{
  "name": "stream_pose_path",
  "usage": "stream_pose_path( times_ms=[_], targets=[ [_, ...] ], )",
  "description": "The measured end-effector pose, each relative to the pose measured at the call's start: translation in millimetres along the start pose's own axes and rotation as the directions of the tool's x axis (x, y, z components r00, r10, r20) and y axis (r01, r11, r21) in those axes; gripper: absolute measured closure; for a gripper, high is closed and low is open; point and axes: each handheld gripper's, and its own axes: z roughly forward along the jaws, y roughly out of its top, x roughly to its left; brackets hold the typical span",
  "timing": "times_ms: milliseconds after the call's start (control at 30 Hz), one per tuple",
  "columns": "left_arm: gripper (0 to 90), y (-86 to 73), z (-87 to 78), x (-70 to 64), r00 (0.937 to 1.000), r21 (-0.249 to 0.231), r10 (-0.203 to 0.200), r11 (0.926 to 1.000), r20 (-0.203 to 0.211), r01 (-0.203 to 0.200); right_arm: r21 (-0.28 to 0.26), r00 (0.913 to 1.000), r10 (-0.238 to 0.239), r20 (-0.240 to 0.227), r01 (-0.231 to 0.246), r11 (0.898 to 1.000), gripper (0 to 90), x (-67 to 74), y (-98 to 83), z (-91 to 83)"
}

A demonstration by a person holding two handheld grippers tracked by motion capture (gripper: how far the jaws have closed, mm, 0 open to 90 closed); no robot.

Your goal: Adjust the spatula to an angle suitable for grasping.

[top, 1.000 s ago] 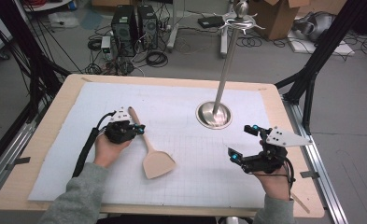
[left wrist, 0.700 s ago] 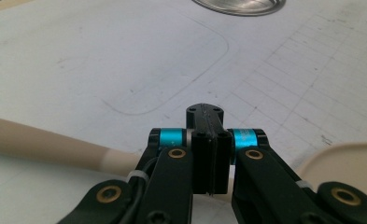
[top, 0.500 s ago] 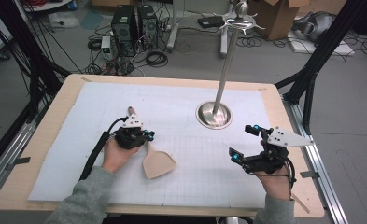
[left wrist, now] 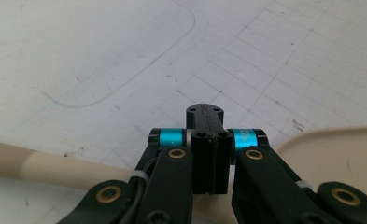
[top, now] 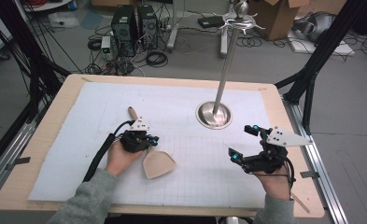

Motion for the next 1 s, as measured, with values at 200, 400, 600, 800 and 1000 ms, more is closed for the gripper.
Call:
stream_pose_path(
  times_ms=[200,400,600,800,1000],
  targets=[
    [89.6,-1.0,1.9,-1.9,0.9999,0.018,0.009,0.9998,0.009,-0.009,-0.003,1.0000,-0.007,0.000,0.007,1.000,0.8,-0.4,0.0,0.4],
    [89.6,-2.3,3.8,-2.9,0.9999,0.039,0.010,0.9992,0.007,-0.010,0.003,1.0000,-0.004,-0.002,0.004,1.000,0.8,0.1,-0.1,1.1],
    [89.6,-2.9,4.2,-5.5,0.9998,0.054,0.018,0.9984,0.010,-0.018,0.005,1.0000,-0.002,-0.004,0.002,1.000,0.8,0.3,-0.2,1.9],
    [89.6,-3.5,4.2,-8.1,0.9993,0.071,0.037,0.9968,0.003,-0.037,0.016,1.0000,-0.004,-0.008,0.004,1.000,0.8,0.5,-0.7,3.6],
    [89.8,-4.1,2.5,-7.9,0.9991,0.078,0.042,0.9960,0.012,-0.043,0.019,1.0000,-0.002,-0.010,0.002,1.000,0.8,0.8,-0.9,4.4]
  ],
)
